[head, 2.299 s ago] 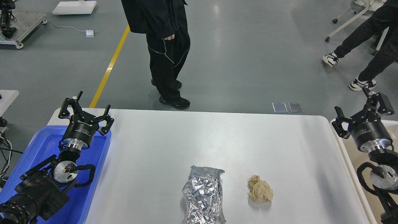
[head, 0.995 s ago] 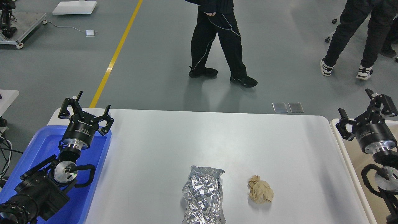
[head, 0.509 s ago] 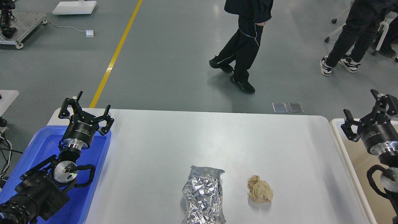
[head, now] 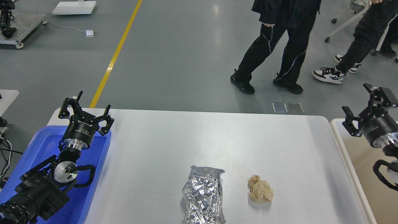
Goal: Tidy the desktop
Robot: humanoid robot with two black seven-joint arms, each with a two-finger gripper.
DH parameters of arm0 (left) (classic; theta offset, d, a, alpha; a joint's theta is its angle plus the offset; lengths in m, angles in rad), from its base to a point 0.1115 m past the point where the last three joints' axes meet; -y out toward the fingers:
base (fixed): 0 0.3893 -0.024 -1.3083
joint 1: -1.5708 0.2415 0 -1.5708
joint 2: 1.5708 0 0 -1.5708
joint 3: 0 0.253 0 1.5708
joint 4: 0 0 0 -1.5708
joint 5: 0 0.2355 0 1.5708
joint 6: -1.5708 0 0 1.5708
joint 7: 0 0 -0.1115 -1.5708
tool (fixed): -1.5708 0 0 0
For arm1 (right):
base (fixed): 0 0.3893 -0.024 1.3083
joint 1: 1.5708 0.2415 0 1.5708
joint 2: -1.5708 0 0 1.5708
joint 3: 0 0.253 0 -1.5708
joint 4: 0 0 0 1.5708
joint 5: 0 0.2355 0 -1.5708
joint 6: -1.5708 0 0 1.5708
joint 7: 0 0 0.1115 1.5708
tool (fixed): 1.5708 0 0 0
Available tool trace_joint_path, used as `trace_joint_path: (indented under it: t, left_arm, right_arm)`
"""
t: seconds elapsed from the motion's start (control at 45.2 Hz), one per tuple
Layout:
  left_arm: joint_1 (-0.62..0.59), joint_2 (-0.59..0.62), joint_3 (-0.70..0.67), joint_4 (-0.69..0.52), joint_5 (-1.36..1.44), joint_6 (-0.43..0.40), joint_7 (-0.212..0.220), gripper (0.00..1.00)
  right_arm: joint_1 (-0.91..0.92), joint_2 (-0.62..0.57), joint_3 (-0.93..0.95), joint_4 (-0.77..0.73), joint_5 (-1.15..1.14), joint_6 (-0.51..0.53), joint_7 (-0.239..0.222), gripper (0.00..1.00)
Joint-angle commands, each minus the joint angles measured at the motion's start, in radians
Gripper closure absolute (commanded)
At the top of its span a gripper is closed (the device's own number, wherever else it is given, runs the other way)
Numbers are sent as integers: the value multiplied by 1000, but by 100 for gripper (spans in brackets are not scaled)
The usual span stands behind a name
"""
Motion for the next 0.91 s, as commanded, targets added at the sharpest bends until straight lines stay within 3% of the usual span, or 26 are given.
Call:
trace_joint_path:
  t: [0.0,0.332,0.509,0.884]
  left_arm:
    - [0,0,0,0,-1,0,0,0]
    - [0,0,0,0,1,0,0,0]
    - [-1,0,0,0,1,0,0,0]
    - [0,0,0,0,1,0,0,0]
  right_arm:
    - [127,-109,-283,2,-67,-1,0,0]
    - [359,-132,-735,45,-397,1,1,0]
    - [462,-164,-892,203,-535,1,1,0]
    - [608,-166,-1150,396,-572,6,1,0]
